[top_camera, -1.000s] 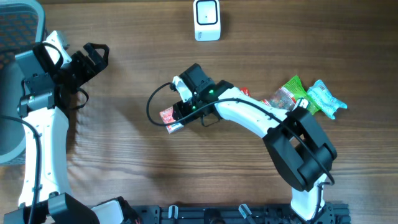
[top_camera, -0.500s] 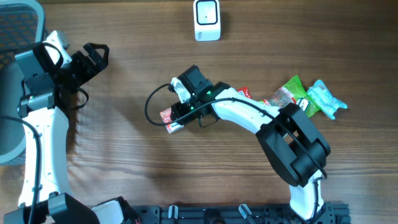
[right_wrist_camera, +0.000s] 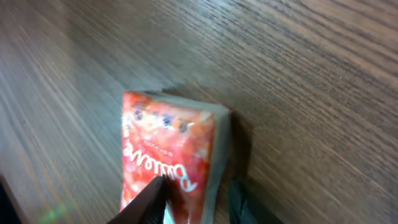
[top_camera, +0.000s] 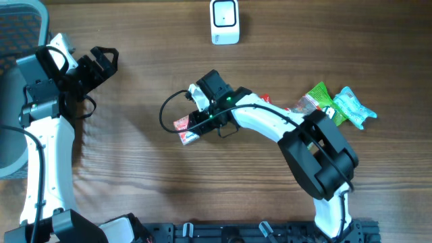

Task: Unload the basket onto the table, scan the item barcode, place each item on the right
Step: 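Lift the red snack box with the right gripper and carry it right, then hold the red snack box up to the white scanner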

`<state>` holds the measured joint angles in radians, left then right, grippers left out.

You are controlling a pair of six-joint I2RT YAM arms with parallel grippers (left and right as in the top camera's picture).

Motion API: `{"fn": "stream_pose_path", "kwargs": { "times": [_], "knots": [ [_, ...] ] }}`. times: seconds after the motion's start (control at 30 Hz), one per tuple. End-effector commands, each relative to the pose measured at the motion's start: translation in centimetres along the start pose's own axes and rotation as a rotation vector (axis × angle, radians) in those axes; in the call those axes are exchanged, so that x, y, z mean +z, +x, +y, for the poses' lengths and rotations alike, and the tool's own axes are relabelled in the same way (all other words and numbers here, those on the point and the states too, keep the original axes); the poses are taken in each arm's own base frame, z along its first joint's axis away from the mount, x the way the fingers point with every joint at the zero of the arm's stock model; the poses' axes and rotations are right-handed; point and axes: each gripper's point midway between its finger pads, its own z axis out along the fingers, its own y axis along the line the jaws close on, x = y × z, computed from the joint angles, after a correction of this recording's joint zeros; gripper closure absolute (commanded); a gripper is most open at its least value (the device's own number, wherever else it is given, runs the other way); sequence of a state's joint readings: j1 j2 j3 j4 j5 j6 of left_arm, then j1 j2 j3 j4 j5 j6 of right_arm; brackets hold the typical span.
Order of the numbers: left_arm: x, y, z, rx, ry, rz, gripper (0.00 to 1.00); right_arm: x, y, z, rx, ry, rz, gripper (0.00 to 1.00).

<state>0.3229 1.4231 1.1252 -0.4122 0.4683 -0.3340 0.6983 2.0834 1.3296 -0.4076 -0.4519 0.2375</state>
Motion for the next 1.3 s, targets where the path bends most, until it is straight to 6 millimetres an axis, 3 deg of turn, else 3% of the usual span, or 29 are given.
{"fn": "stream_pose_path", "kwargs": {
  "times": [0.0,0.1,0.13,0.17,0.33,0.4,0.5,0.57,0.73,0.83,0.9,0.97,1.07,1.27],
  "knots": [
    [-0.1,-0.2,0.0,0.017,0.002,-0.005,0.00,2.8,2.5,-1.1,0.081,0.017,0.076,0.68],
    [-0.1,-0.2,0.0,0.017,0.002,-0.005,0.00,2.9,2.6,-1.1,0.085,0.017,0.080,0.79],
    [-0.1,-0.2,0.0,0.017,0.002,-0.005,0.00,2.8,2.5,-1.0,0.098,0.009,0.078,0.92],
    [-0.1,-0.2,0.0,0.017,0.002,-0.005,0.00,1.7,1.9,0.5,0.093,-0.087,0.070,0.96],
    [-0.1,-0.2,0.0,0.017,0.002,-0.005,0.00,-6.6,-1.4,3.4,0.143,-0.565,0.011,0.96],
    [-0.1,-0.2,0.0,0.017,0.002,-0.005,0.00,-7.7,-1.4,2.9,0.164,-0.614,0.008,0.96],
    [-0.1,-0.2,0.0,0.017,0.002,-0.005,0.00,-13.0,-1.3,5.9,0.045,-0.979,-0.015,0.96],
    [-0.1,-0.2,0.0,0.017,0.002,-0.005,0.00,-14.8,-1.5,5.8,0.050,-1.068,-0.026,0.96],
    [-0.1,-0.2,0.0,0.017,0.002,-0.005,0.00,-17.3,-1.3,5.4,0.053,-1.065,-0.081,0.96],
    [-0.1,-0.2,0.0,0.017,0.002,-0.005,0.00,-23.3,-0.6,6.1,-0.006,-1.032,-0.207,0.96],
    [-0.1,-0.2,0.0,0.017,0.002,-0.005,0.00,-30.3,0.2,5.8,-0.093,-0.953,-0.396,0.96],
    [-0.1,-0.2,0.0,0.017,0.001,-0.005,0.00,-33.1,0.9,5.8,-0.130,-0.910,-0.476,0.96],
    [-0.1,-0.2,0.0,0.017,0.002,-0.005,0.00,-33.3,1.7,7.3,-0.163,-0.916,-0.469,0.96],
    [-0.1,-0.2,0.0,0.017,0.002,-0.005,0.00,-33.1,1.8,7.8,-0.202,-0.918,-0.469,0.96]
  ]
}}
